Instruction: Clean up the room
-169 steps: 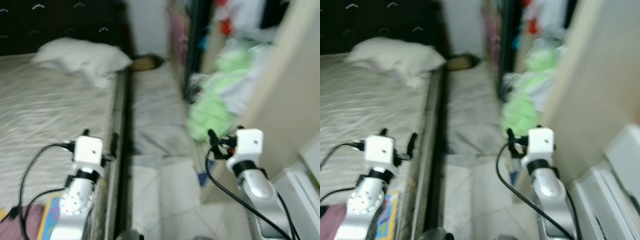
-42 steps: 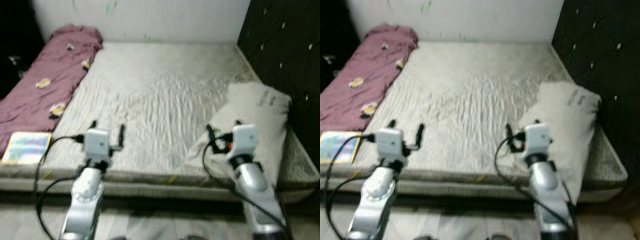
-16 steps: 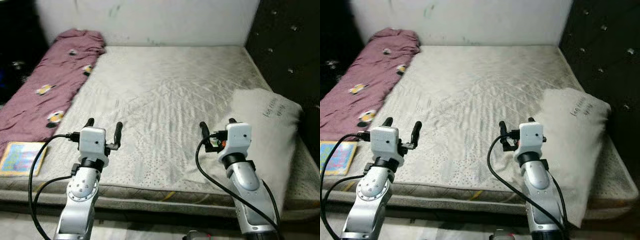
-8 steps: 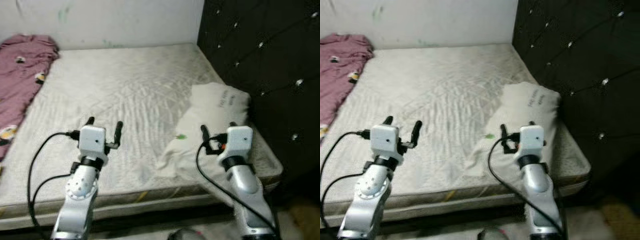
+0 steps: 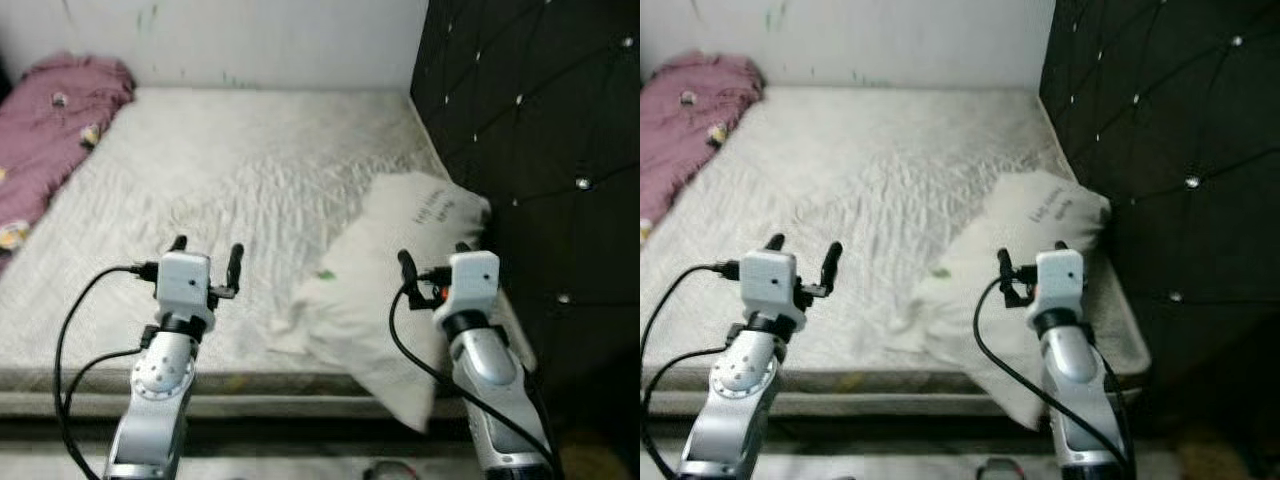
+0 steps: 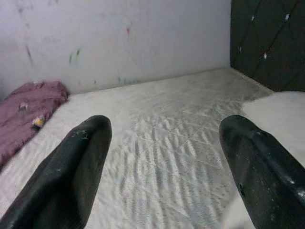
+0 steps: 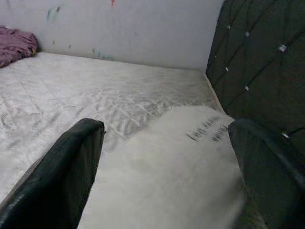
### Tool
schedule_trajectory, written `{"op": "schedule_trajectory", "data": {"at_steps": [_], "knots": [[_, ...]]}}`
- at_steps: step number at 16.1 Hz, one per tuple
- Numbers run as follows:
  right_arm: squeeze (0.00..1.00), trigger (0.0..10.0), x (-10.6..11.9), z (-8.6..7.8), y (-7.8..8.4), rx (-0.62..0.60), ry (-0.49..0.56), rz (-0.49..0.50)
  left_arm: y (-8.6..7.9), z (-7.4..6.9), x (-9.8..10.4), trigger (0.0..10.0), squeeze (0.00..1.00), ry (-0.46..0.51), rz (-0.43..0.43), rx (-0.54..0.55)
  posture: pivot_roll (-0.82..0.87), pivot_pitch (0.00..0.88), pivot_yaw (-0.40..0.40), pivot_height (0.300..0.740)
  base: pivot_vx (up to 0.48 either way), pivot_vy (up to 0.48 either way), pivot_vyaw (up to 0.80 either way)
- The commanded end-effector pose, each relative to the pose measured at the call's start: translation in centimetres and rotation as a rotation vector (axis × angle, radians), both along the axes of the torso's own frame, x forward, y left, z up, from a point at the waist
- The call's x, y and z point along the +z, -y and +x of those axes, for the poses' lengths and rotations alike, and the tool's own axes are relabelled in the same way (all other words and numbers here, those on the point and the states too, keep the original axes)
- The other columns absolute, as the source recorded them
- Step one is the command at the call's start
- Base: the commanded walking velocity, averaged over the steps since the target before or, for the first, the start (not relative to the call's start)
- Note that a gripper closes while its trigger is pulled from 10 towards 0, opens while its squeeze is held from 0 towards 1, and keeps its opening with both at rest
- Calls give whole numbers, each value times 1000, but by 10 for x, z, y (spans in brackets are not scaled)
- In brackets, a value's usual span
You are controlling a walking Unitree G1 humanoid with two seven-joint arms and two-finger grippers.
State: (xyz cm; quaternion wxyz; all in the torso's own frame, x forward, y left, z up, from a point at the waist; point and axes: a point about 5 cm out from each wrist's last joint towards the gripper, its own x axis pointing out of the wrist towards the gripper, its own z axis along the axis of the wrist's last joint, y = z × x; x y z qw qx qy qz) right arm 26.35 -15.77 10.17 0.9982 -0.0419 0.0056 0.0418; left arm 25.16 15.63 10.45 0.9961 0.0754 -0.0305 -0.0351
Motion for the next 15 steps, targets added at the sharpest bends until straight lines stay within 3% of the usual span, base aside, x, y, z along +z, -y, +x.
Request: {"op": "schedule_trajectory", "data": {"at_steps": [1, 15], "knots": [[0, 10000, 3, 0, 4, -8, 14, -4, 5, 1, 4, 10000, 0, 18, -4, -18, -105, 0, 18, 740, 0, -364, 0], [0, 10000, 5, -4, 9, -25, 28, 12, -9, -3, 0, 10000, 0, 4, -25, 68, -92, 0, 11, 740, 0, -26, 0]]}}
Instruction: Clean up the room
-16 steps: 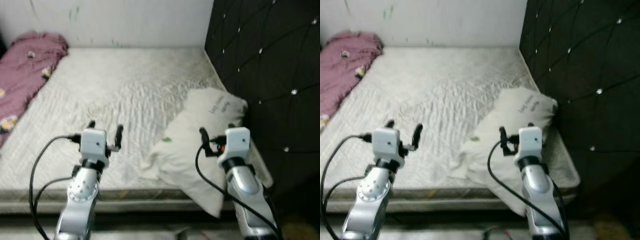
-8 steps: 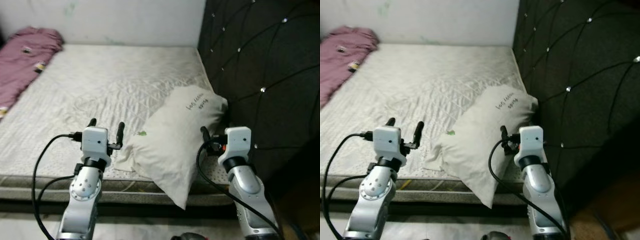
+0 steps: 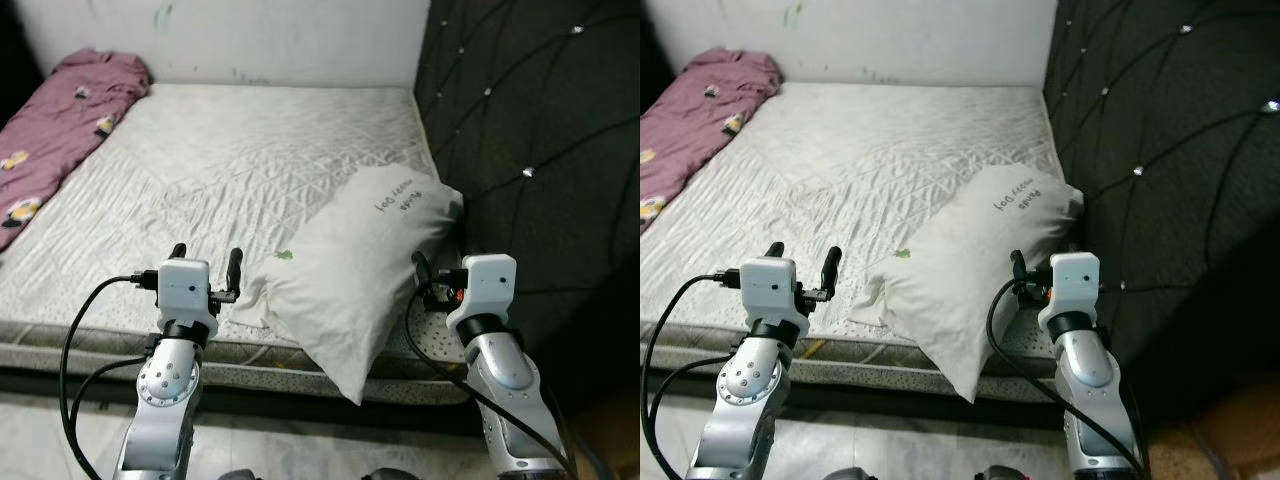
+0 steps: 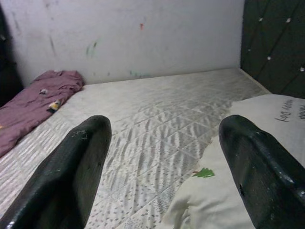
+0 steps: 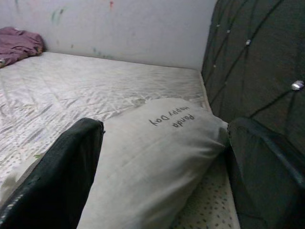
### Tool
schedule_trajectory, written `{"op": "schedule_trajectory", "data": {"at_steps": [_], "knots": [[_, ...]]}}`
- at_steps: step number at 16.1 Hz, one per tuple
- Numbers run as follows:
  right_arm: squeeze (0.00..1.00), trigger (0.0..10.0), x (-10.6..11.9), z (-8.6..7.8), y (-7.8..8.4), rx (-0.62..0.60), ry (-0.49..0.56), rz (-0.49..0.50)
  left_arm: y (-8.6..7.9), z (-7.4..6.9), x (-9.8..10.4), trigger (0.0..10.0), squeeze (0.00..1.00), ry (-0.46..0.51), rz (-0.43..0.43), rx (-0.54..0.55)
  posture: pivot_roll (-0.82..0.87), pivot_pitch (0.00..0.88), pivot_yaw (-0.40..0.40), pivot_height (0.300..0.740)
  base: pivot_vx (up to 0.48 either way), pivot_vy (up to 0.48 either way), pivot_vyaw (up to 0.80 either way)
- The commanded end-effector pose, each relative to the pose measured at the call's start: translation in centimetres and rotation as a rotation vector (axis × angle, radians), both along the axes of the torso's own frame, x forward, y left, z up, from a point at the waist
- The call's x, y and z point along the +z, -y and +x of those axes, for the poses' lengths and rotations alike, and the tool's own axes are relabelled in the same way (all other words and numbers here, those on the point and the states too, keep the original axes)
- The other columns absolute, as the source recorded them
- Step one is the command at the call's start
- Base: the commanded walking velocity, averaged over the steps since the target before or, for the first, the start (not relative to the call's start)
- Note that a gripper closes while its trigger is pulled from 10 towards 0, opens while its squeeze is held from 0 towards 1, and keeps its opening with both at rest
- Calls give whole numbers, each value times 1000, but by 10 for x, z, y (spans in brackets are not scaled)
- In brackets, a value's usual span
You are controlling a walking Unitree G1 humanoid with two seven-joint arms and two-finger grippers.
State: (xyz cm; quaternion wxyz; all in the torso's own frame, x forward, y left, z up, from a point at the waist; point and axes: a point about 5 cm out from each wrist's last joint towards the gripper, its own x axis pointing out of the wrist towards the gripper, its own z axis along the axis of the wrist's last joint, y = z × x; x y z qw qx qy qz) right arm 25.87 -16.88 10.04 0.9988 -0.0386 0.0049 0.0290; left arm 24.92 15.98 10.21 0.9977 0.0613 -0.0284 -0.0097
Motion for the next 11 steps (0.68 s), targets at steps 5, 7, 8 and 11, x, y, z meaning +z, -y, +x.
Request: {"op": "schedule_trajectory", "data": {"at_steps": [5, 7, 8, 11], "knots": [[0, 10000, 9, -4, 9, -84, 43, 0, -15, -2, -2, 10000, 0, -17, -28, 71, -95, 0, 15, 740, 0, 0, 0], [0, 10000, 9, -4, 10, -96, 47, -11, -15, -1, -3, 10000, 0, -25, -38, 70, -96, 0, 18, 740, 0, 0, 0], [0, 10000, 9, -4, 10, -109, 50, -6, -16, 0, -4, 10000, 0, -38, -61, 77, -97, 0, 19, 740, 0, 0, 0], [0, 10000, 12, -5, 15, -178, 62, 86, -19, 2, -8, 10000, 0, -92, -204, 104, -98, 0, 24, 740, 0, 0, 0]]}}
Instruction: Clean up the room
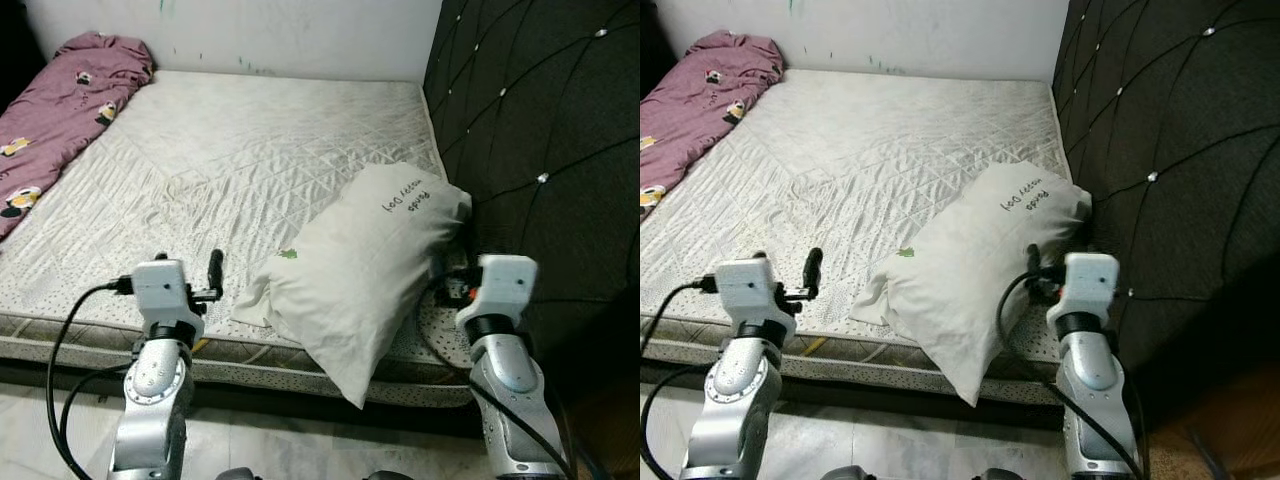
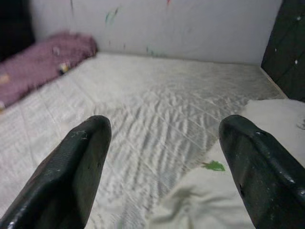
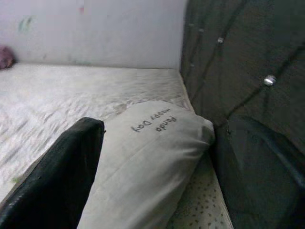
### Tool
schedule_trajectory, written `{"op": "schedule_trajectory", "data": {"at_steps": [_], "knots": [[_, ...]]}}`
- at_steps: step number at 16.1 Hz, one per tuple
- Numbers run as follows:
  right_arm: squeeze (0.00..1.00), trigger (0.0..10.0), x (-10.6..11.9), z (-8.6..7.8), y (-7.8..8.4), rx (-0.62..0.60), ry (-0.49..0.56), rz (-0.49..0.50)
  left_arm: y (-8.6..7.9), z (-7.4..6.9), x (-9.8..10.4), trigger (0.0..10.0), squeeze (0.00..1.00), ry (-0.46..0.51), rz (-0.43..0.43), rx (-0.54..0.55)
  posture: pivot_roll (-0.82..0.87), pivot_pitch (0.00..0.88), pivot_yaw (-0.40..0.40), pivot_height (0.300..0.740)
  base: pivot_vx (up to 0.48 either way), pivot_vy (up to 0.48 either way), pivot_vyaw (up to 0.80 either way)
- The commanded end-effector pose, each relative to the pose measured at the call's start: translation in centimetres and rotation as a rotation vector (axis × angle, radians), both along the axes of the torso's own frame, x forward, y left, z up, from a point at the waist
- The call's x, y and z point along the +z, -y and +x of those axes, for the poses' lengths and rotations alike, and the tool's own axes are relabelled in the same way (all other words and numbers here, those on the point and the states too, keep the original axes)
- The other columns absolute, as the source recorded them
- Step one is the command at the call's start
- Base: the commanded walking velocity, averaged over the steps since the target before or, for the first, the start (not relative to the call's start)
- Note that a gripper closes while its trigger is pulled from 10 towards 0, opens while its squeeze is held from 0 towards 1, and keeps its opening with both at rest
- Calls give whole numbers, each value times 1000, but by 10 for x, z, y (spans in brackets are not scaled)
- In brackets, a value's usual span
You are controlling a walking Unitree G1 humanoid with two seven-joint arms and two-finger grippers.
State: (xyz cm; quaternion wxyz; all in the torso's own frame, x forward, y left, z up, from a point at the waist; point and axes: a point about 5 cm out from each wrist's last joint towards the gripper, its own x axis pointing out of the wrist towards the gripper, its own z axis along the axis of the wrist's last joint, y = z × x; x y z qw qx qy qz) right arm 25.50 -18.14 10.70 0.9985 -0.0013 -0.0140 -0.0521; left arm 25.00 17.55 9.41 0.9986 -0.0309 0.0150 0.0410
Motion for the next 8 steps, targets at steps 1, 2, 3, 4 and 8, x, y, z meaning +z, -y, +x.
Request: {"op": "schedule_trajectory", "data": {"at_steps": [1, 2, 3, 4, 8], "knots": [[0, 10000, 5, -2, 1, -12, 18, 15, -2, 1, 0, 10000, 0, -12, -14, -3, -98, 0, 24, 740, 0, 0, 0], [0, 10000, 5, -2, -1, -4, 15, 18, 0, 1, 0, 10000, 0, -13, -12, -20, -99, 0, 27, 740, 0, 0, 0], [0, 10000, 5, -3, -2, -4, 15, 14, 1, 1, 0, 10000, 0, -13, -8, -34, -99, 0, 28, 740, 0, 0, 0], [0, 10000, 4, -2, -2, -3, 12, 16, 2, 2, 1, 10000, 0, -10, -4, -40, -100, 0, 30, 740, 0, 0, 0], [0, 10000, 2, -2, -1, -8, -8, 28, 3, 3, 2, 10000, 0, -16, -7, -54, -98, 0, 32, 740, 0, 0, -144]]}}
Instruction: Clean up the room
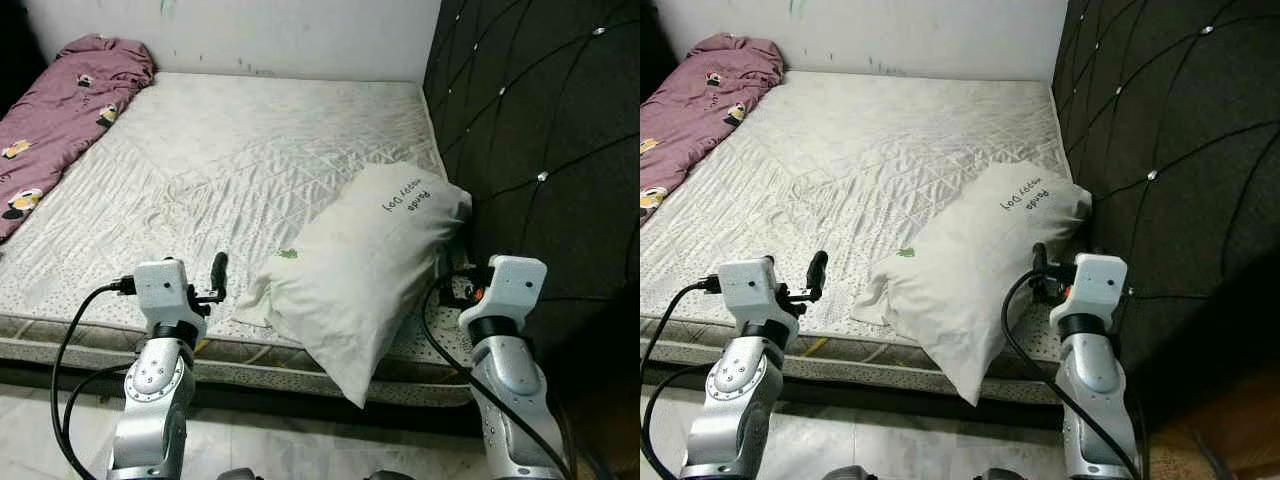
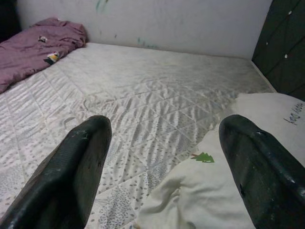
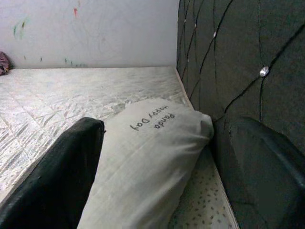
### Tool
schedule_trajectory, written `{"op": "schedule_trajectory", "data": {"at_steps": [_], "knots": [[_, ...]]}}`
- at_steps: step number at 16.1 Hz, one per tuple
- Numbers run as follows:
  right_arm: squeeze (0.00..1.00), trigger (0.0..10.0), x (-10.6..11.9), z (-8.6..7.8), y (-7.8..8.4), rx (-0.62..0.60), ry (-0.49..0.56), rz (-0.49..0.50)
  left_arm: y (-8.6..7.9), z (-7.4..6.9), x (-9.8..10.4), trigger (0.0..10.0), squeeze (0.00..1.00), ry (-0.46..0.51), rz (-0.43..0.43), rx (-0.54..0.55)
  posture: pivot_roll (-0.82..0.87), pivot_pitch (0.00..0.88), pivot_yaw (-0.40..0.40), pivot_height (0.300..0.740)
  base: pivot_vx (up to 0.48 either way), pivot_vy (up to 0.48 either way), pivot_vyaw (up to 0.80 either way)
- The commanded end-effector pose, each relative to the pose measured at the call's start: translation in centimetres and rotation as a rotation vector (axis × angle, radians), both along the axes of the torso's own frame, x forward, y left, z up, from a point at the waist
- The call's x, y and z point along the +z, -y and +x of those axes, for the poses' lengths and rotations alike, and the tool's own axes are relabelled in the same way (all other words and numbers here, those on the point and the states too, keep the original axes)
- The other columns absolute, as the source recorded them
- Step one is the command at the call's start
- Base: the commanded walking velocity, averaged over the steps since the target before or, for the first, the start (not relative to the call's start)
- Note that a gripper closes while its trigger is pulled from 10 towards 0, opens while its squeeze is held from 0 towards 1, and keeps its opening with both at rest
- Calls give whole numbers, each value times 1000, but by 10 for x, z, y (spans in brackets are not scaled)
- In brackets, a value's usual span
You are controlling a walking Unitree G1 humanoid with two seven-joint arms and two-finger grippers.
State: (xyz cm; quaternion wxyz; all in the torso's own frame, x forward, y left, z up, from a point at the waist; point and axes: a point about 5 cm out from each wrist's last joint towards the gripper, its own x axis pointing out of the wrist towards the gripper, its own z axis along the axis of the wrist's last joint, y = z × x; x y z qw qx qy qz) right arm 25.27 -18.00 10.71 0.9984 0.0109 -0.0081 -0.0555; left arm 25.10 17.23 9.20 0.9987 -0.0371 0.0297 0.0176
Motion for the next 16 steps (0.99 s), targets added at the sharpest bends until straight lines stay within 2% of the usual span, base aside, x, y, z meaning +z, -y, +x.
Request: {"op": "schedule_trajectory", "data": {"at_steps": [1, 4, 16], "knots": [[0, 10000, 2, 0, 0, -1, 2, 3, 0, 2, 5, 10000, 0, 13, 12, -13, -97, 0, 32, 740, 0, 0, -800], [0, 10000, 2, 0, 0, -1, -1, 4, 3, 2, 6, 10000, 0, 23, 21, -34, -99, 0, 32, 740, 0, 0, -800], [0, 10000, 1, 1, -2, 26, -10, -17, 4, 2, 9, 10000, 0, 45, 52, -51, -98, 0, 28, 740, 0, 0, 0]]}}
